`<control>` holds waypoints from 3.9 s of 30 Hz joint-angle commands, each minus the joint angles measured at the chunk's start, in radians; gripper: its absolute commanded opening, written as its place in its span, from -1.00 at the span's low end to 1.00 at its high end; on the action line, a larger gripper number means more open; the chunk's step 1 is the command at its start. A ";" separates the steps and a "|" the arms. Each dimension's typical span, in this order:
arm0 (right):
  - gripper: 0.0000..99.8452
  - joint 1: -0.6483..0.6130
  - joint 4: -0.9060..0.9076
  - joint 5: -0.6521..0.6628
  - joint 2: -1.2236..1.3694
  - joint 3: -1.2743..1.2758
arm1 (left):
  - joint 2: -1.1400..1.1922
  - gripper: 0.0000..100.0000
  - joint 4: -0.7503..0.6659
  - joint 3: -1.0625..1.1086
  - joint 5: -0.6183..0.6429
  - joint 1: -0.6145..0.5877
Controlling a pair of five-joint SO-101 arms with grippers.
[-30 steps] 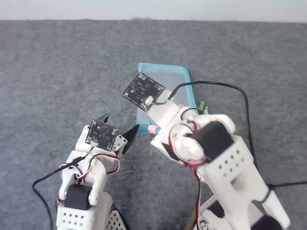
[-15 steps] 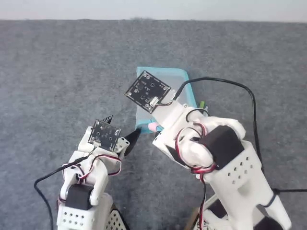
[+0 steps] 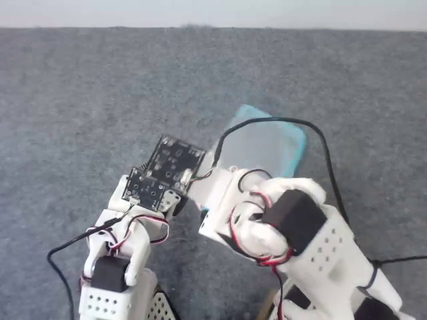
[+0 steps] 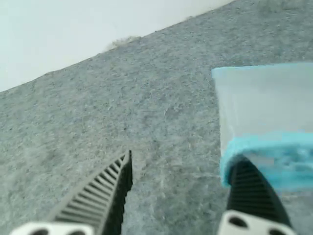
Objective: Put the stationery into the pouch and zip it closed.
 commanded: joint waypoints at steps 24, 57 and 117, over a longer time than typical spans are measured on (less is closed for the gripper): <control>-0.99 -0.222 -0.133 0.072 -0.242 0.256 | -0.008 -0.51 -0.002 -0.036 0.037 0.172; -0.99 0.374 -0.180 0.063 -0.180 0.431 | -0.012 -0.98 -0.080 0.001 0.127 -0.206; -0.62 0.814 -0.610 0.005 0.392 0.790 | -0.014 -0.98 -0.114 -0.005 0.219 -0.361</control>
